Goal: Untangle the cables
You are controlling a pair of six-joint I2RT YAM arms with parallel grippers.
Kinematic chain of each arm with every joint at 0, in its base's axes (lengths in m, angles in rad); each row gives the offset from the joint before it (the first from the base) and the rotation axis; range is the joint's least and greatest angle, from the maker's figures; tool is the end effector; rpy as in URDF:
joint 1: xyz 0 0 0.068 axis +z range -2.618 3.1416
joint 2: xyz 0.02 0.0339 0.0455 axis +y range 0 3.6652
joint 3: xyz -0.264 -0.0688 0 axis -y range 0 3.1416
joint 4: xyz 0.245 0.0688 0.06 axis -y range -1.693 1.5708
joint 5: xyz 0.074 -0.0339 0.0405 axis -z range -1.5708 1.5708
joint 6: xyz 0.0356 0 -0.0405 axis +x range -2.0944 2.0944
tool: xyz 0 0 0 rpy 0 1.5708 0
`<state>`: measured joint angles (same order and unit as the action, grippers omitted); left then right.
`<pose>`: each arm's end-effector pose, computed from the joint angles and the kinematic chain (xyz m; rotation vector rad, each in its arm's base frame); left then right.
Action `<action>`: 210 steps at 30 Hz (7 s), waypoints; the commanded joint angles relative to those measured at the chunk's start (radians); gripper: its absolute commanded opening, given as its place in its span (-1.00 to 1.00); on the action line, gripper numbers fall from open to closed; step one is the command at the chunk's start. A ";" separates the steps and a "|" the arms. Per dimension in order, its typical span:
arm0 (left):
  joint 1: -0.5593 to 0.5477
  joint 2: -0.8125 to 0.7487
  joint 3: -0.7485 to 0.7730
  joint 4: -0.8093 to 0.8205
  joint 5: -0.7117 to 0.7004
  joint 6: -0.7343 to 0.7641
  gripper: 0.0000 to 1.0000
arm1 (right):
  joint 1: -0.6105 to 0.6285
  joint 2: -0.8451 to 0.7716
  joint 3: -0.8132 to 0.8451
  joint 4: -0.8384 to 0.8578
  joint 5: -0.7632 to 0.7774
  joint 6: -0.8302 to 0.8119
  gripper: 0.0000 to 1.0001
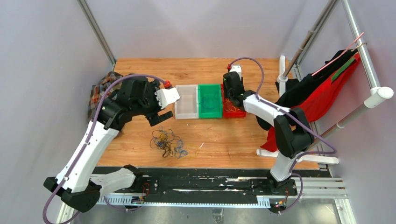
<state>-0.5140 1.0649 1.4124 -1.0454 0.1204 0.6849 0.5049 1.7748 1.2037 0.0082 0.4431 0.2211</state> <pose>0.1597 -0.0951 0.4140 1.3288 1.8319 -0.0458 0.3591 0.1810 0.2334 -0.0380 2.0736 -0.0304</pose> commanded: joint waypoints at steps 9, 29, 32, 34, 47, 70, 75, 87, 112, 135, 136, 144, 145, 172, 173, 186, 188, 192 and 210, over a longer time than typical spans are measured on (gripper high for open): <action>0.096 0.123 -0.128 0.010 0.129 0.037 0.91 | 0.093 -0.299 -0.106 0.024 -0.161 0.096 0.30; 0.188 0.203 -0.364 0.091 0.271 0.084 0.71 | 0.710 -0.300 -0.570 0.411 -0.388 -0.105 0.27; 0.222 0.175 -0.378 0.085 0.275 0.101 0.74 | 0.712 -0.232 -0.539 0.413 -0.395 -0.154 0.28; 0.238 0.155 -0.382 0.071 0.277 0.116 0.76 | 0.712 -0.197 -0.519 0.423 -0.408 -0.171 0.28; 0.250 0.043 -0.360 -0.001 0.358 0.132 0.76 | 0.710 -0.238 -0.411 0.374 -0.383 -0.134 -0.98; 0.249 -0.112 -0.264 -0.136 0.698 0.179 0.66 | 0.680 -0.397 -0.233 0.396 -0.571 -0.002 -0.99; 0.249 -0.097 -0.258 -0.137 0.730 0.197 0.32 | 0.679 -0.397 -0.207 0.407 -0.594 0.017 -0.99; 0.249 -0.085 -0.123 -0.090 0.600 0.092 -0.99 | 0.647 -0.443 -0.269 0.468 -0.536 0.063 -0.72; 0.249 -0.056 0.304 -0.080 0.597 -0.079 -0.99 | 0.643 -0.166 -0.150 0.766 -0.466 -0.031 0.23; 0.249 0.044 0.824 0.217 0.348 -0.170 -0.99 | 0.589 0.128 -0.381 0.886 -0.360 0.120 -0.27; 0.249 0.034 0.807 0.290 0.304 -0.180 -0.99 | 0.591 0.135 -0.388 0.889 -0.356 0.120 -0.25; 0.249 0.011 0.746 0.703 0.099 -0.177 -0.99 | 0.597 0.146 -0.419 0.888 -0.352 0.118 -0.15; 0.249 0.015 0.749 0.735 0.070 -0.185 -0.99 | 0.597 0.145 -0.422 0.888 -0.352 0.115 -0.15; 0.249 -0.105 0.472 0.454 0.483 -0.333 -0.99 | 0.632 -0.386 -0.116 0.592 -0.541 -0.185 0.37; 0.249 -0.105 0.465 0.452 0.493 -0.350 -0.99 | 0.632 -0.386 -0.099 0.583 -0.530 -0.198 0.37; 0.249 -0.109 0.450 0.559 0.354 -0.329 -0.99 | 0.630 -0.359 -0.109 0.488 -0.568 -0.056 0.29; 0.249 -0.111 0.443 0.591 0.302 -0.320 -0.99 | 0.630 -0.316 -0.083 0.387 -0.570 -0.041 0.33; 0.249 -0.113 0.444 0.588 0.283 -0.298 -0.99 | 0.629 -0.248 0.021 0.063 -0.536 0.042 0.38; 0.249 -0.136 0.409 0.564 0.312 -0.286 -0.99 | 0.527 0.023 0.447 -0.884 -0.499 0.052 0.45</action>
<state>-0.2703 0.9356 1.8191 -0.4946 0.4358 0.3931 1.0214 1.7500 1.5383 -0.5777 -0.2123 0.3378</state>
